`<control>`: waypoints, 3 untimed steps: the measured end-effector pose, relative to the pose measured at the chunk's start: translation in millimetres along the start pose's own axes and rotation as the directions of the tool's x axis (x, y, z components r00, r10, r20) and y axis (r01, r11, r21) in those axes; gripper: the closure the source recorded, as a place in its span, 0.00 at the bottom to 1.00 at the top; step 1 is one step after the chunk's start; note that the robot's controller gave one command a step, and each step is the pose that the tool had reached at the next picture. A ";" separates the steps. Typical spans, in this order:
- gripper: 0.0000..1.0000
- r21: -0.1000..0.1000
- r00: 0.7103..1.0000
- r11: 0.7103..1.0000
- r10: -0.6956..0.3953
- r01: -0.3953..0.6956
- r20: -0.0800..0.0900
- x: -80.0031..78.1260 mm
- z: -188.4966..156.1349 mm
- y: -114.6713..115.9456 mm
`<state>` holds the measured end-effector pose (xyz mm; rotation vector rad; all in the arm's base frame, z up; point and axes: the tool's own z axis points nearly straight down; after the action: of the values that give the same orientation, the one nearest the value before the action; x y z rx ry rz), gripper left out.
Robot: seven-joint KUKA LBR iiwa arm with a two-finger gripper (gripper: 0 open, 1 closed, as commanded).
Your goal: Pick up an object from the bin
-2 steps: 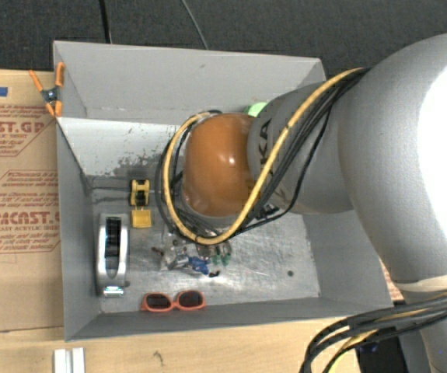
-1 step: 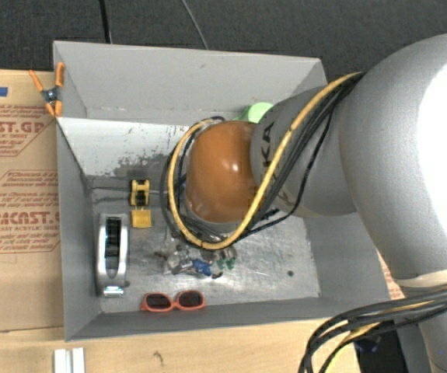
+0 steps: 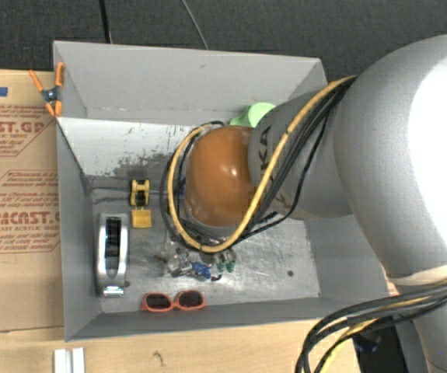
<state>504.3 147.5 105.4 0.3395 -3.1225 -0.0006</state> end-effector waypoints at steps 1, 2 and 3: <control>1.00 0.000 1.000 1.000 0.000 0.000 0.000 0.0 0.0 0.0; 1.00 -0.001 1.000 1.000 0.000 0.000 0.000 0.0 0.0 0.1; 1.00 -0.001 1.000 1.000 0.000 0.000 0.000 0.0 0.0 0.1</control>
Offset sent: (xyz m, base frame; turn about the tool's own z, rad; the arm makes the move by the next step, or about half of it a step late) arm 0.0000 0.0000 0.0000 0.0000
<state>504.3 147.6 105.4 0.3396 -3.1223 -0.0017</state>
